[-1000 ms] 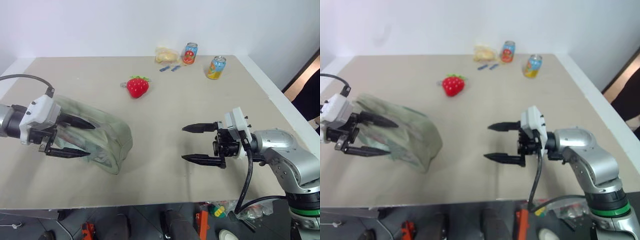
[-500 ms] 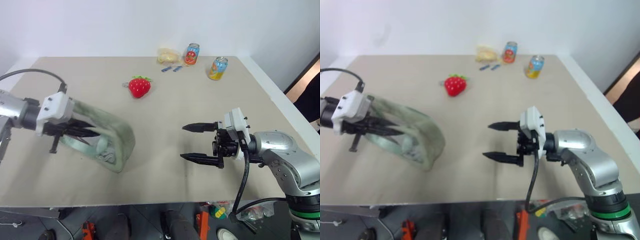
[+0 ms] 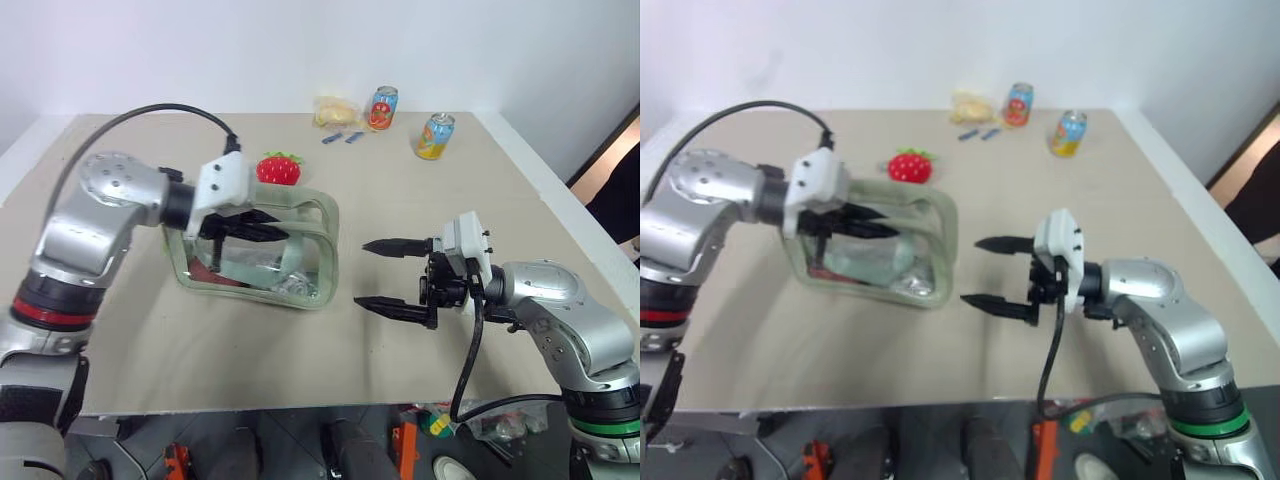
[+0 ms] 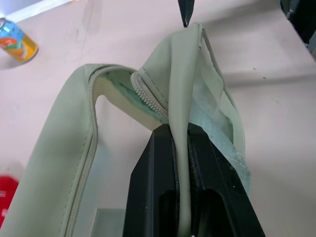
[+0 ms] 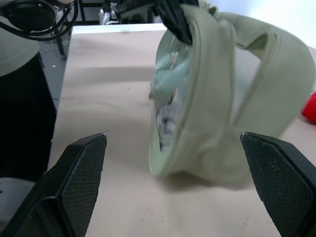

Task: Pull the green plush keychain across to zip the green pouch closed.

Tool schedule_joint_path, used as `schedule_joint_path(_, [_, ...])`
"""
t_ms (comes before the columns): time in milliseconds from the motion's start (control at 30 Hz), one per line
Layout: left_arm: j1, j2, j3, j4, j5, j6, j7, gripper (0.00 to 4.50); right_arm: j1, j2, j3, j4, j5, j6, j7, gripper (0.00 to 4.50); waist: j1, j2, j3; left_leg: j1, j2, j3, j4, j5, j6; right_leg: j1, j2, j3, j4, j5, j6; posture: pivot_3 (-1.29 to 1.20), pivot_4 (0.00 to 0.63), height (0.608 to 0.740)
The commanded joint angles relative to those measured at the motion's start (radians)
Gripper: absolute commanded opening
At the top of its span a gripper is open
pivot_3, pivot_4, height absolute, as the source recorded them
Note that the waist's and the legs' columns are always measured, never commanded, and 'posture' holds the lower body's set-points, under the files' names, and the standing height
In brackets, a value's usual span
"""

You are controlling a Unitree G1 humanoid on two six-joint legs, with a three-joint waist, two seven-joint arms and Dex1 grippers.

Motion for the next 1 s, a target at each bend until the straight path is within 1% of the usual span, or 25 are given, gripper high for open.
schedule_joint_path(33, [-0.062,-0.059,-0.031,-0.020,0.028,0.032,0.050,0.03,-0.014,0.010,-0.037,-0.012,0.015,0.002,-0.034,4.50,0.000,0.000,0.000,0.000,0.000,0.000,0.000,0.000,0.000,0.000,0.000,0.000,0.000,0.000,0.000,0.00,0.150,0.740])
schedule_joint_path(200, [-0.126,-0.151,-0.075,0.035,0.080,0.057,0.105,0.03,-0.002,0.014,-0.038,-0.021,0.003,-0.007,-0.062,4.50,0.000,0.000,0.000,0.000,-0.001,-0.001,0.000,0.000,0.000,0.001,0.000,0.000,0.000,0.000,0.000,0.00,0.150,0.740])
schedule_joint_path(333, [-0.150,-0.216,-0.105,0.029,0.101,0.095,0.136,0.03,0.012,0.016,-0.048,-0.035,0.011,-0.004,-0.084,4.50,0.000,0.000,0.000,0.000,-0.001,-0.001,0.000,0.000,0.000,0.001,0.000,0.000,0.000,0.000,0.000,0.00,0.150,0.740])
schedule_joint_path(433, [-0.151,-0.239,-0.120,0.019,0.110,0.129,0.146,0.03,0.016,0.017,-0.048,-0.036,0.009,-0.008,-0.095,4.50,-0.001,0.000,0.000,0.000,-0.001,-0.001,0.000,0.000,0.000,0.001,0.000,0.000,0.000,0.000,0.000,0.00,0.150,0.740])
schedule_joint_path(533, [-0.160,-0.249,-0.102,0.005,0.072,0.244,0.149,0.03,0.015,0.018,-0.047,-0.034,0.007,-0.010,-0.100,4.50,-0.001,0.000,0.000,0.001,-0.001,-0.001,0.000,0.000,0.000,0.001,0.000,0.000,0.000,0.000,0.000,0.00,0.150,0.740])
schedule_joint_path(600, [-0.167,-0.236,-0.089,-0.009,0.056,0.289,0.138,0.75,0.012,0.019,-0.046,-0.030,0.006,-0.012,-0.104,4.50,-0.001,0.000,0.000,0.001,-0.001,-0.001,0.000,0.000,0.000,0.001,0.000,0.000,0.000,0.000,0.000,0.00,0.150,0.740])
schedule_joint_path(633, [-0.171,-0.226,-0.078,-0.016,0.042,0.309,0.130,1.00,0.010,0.019,-0.045,-0.028,0.005,-0.013,-0.106,4.50,-0.001,0.000,0.000,0.001,-0.001,-0.001,0.000,0.000,0.000,0.002,0.000,0.000,0.000,0.000,0.001,0.00,0.150,0.740])
schedule_joint_path(800, [-0.185,-0.142,-0.004,-0.031,-0.048,0.402,0.086,2.77,-0.007,0.025,-0.043,-0.023,0.010,-0.002,-0.119,4.50,-0.007,0.000,0.000,0.002,-0.001,-0.001,0.000,0.000,0.000,0.001,0.001,0.001,0.000,0.000,0.001,0.00,0.150,0.740])
schedule_joint_path(867, [-0.173,-0.105,0.047,-0.037,-0.105,0.432,0.065,3.52,-0.013,0.030,-0.043,-0.026,0.020,0.012,-0.128,4.50,-0.008,0.000,0.000,0.002,0.000,-0.002,-0.001,0.000,0.000,0.001,0.002,0.001,0.001,0.000,0.000,0.00,0.150,0.740])
schedule_joint_path(900, [-0.151,-0.077,0.081,-0.047,-0.136,0.416,0.035,3.79,-0.013,0.033,-0.042,-0.028,0.023,0.017,-0.132,4.50,-0.008,0.000,0.000,0.002,0.000,-0.002,-0.001,0.000,0.000,0.001,0.002,0.000,0.001,0.000,0.000,0.00,0.150,0.740])
schedule_joint_path(933, [-0.122,-0.053,0.123,-0.065,-0.173,0.401,0.009,4.18,-0.012,0.035,-0.041,-0.030,0.024,0.022,-0.138,4.50,-0.009,0.001,0.000,0.002,0.000,-0.003,-0.001,0.000,0.000,0.001,0.002,0.000,0.001,0.000,-0.001,0.00,0.150,0.740])
schedule_joint_path(967, [-0.096,-0.037,0.161,-0.079,-0.206,0.391,-0.005,4.45,-0.010,0.038,-0.040,-0.032,0.023,0.025,-0.142,4.50,-0.009,0.001,0.000,0.002,0.000,-0.003,-0.001,0.000,0.000,0.001,0.002,0.000,0.001,-0.001,-0.001,0.00,0.150,0.740])
schedule_joint_path(1000, [-0.077,-0.026,0.186,-0.092,-0.230,0.386,-0.010,4.45,-0.007,0.039,-0.040,-0.036,0.023,0.028,-0.145,4.50,-0.009,0.001,0.000,0.003,0.000,-0.002,-0.002,0.000,0.000,0.001,0.002,0.000,0.001,-0.001,-0.001,0.00,0.150,0.740])
